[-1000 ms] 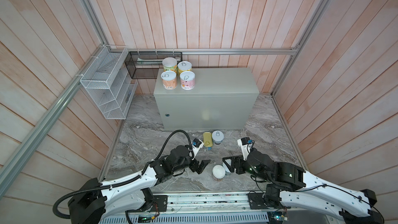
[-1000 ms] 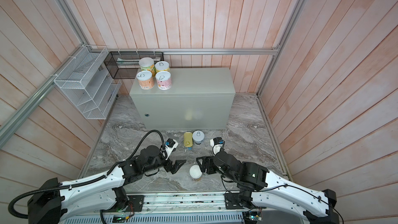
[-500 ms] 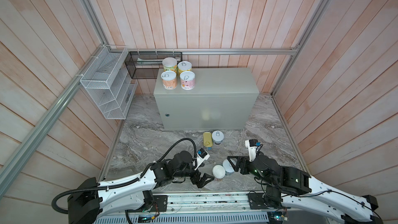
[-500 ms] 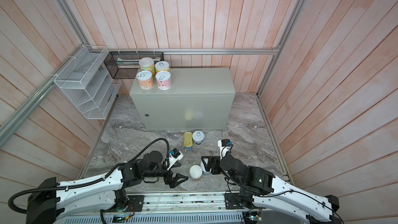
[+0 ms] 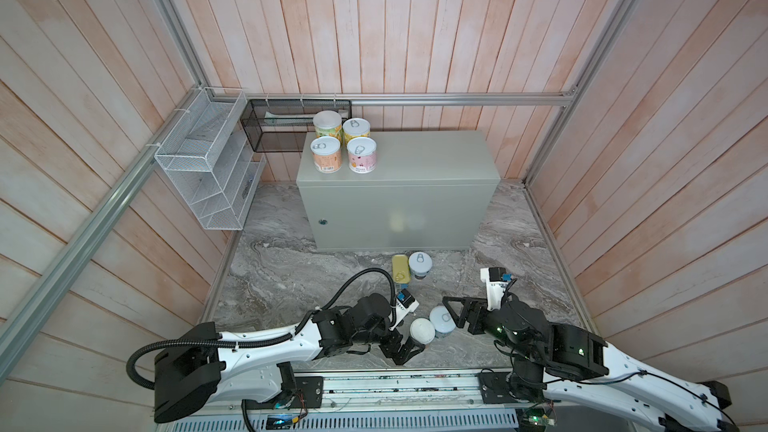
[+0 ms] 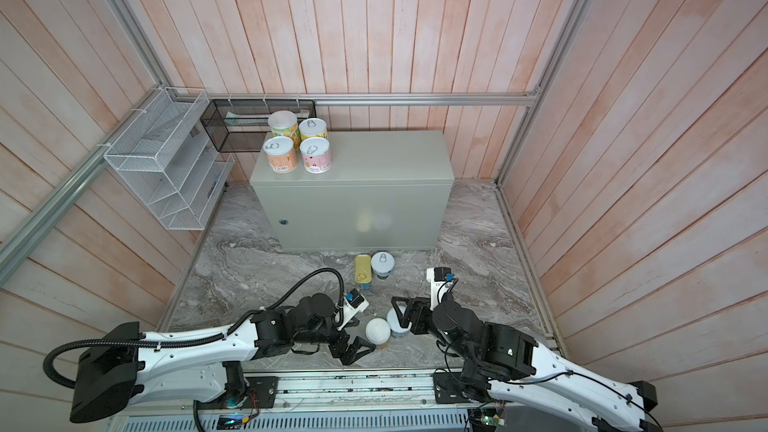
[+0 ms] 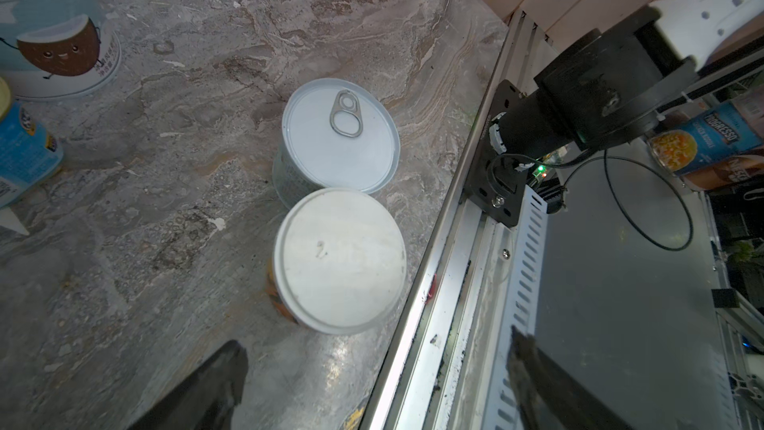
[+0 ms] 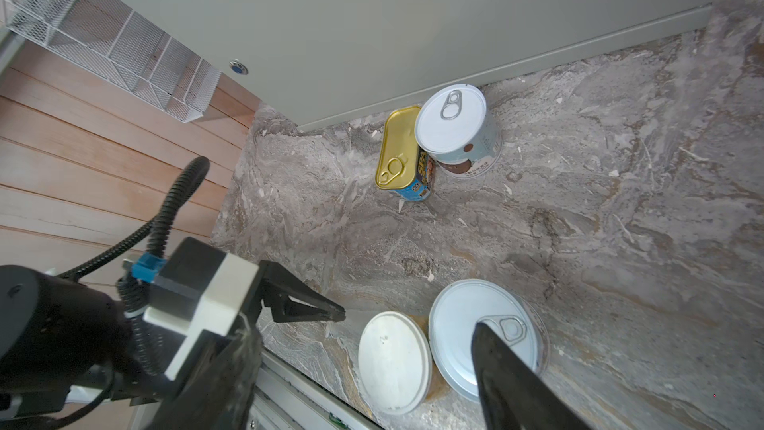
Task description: Place and organize the canned foods onto the counter
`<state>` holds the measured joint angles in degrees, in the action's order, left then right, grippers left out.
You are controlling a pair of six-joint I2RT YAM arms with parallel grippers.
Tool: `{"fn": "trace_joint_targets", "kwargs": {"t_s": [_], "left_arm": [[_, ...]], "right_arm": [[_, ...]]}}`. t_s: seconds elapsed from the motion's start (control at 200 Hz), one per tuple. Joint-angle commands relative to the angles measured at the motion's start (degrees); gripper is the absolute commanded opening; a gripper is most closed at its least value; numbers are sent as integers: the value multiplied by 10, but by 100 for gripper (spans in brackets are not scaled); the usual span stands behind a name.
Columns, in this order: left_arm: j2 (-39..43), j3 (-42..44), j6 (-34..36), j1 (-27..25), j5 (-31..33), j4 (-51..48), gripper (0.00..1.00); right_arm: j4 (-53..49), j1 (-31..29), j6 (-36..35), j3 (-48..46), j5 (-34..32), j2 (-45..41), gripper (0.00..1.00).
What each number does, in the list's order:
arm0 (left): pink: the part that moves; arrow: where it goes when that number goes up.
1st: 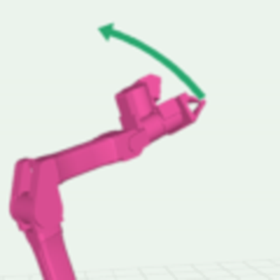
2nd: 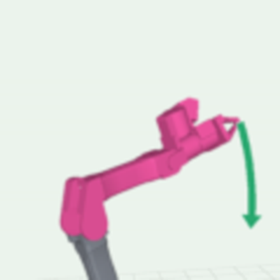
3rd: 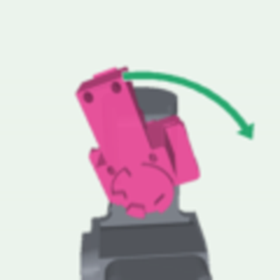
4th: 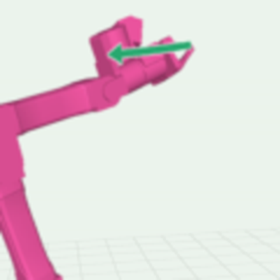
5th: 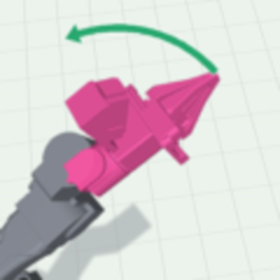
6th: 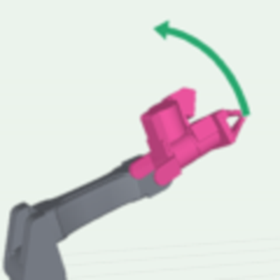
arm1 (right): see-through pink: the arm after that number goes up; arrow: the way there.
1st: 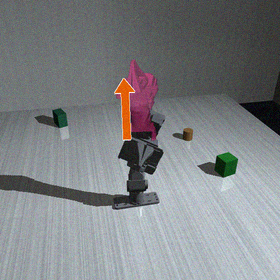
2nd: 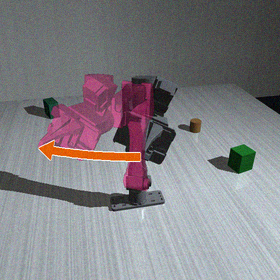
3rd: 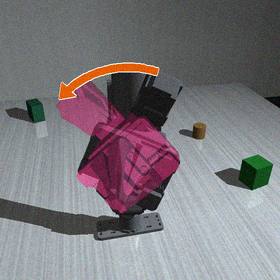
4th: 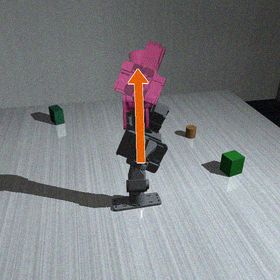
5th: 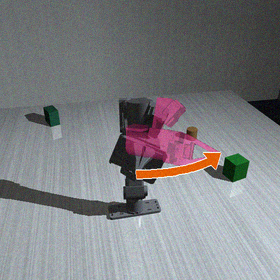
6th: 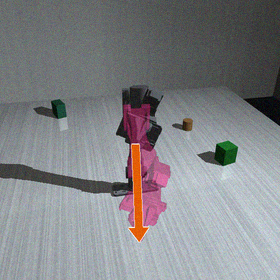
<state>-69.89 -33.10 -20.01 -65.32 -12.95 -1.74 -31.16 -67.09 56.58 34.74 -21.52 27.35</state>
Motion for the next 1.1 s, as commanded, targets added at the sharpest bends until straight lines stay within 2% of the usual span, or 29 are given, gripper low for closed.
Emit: {"fn": "trace_joint_targets", "kwargs": {"t_s": [0.0, 0.32, 0.535, 0.9, 1.095], "left_arm": [[-18, -27, -3, -13, 41, 2, 100], [-71, -60, 2, -42, 59, -10, 100], [-99, -81, -18, -46, 116, -32, 100], [-147, -97, -14, -51, 114, -27, 99], [-176, -113, -19, -51, 144, -44, 99]], "right_arm": [[17, -1, -11, 0, -15, -8, 80], [-17, -2, 6, 0, -35, -19, 80], [-32, -1, 20, -2, -53, -29, 80], [-50, -2, 27, 0, -58, -35, 80], [-49, -2, 34, -7, -57, -42, 80]]}}
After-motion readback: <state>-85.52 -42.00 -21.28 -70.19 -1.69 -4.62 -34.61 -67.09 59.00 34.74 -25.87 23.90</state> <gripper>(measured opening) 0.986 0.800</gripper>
